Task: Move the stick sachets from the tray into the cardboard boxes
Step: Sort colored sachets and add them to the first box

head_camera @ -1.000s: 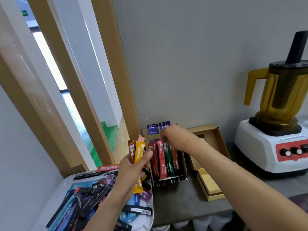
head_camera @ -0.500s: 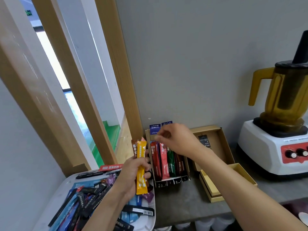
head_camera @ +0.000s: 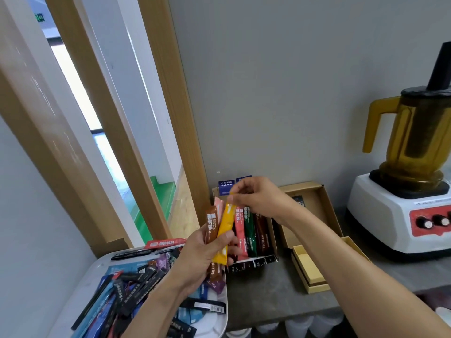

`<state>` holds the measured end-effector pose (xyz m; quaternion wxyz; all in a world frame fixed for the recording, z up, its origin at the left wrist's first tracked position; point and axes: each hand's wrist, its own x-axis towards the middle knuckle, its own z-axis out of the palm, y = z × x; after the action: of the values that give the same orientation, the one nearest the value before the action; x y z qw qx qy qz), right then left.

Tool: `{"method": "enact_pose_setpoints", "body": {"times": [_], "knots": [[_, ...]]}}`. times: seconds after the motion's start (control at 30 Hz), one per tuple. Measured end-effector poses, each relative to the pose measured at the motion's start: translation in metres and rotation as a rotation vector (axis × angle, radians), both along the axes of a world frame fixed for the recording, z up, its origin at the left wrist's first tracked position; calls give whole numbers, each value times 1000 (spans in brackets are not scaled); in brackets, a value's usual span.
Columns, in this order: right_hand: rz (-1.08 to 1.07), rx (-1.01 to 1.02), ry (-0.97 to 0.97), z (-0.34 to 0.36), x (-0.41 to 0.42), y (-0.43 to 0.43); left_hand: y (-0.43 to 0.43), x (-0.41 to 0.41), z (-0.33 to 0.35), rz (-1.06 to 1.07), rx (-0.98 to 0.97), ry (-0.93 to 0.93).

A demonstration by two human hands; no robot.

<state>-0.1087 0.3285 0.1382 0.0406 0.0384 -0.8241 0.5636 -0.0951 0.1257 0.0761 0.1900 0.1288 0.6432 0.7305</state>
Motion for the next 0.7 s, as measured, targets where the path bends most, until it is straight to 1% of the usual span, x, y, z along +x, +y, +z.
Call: {"method": "enact_pose_setpoints", "body": {"times": [0.07,0.13,0.3,0.4,0.47,0.57,0.63,0.7], "knots": [[-95,-123,25,4,-1,8,-5,-1,-1,10,-16,2],[-129,-193,37,7,-3,18,-10,-5,-3,66,-41,5],[-100,-209,13,3,-3,33,-17,-19,-1,167,-21,43],[-119,-241,-30,-11,1,43,-21,-28,11,242,-78,158],[-79,-263,-69,-22,7,47,-22,-36,18,308,-125,222],[56,-189,-143,-33,15,54,-19,-45,30,380,-176,306],[201,-81,-231,-34,18,55,-14,-49,39,371,-189,383],[291,28,-287,-31,19,51,-8,-52,47,326,-216,447]]}}
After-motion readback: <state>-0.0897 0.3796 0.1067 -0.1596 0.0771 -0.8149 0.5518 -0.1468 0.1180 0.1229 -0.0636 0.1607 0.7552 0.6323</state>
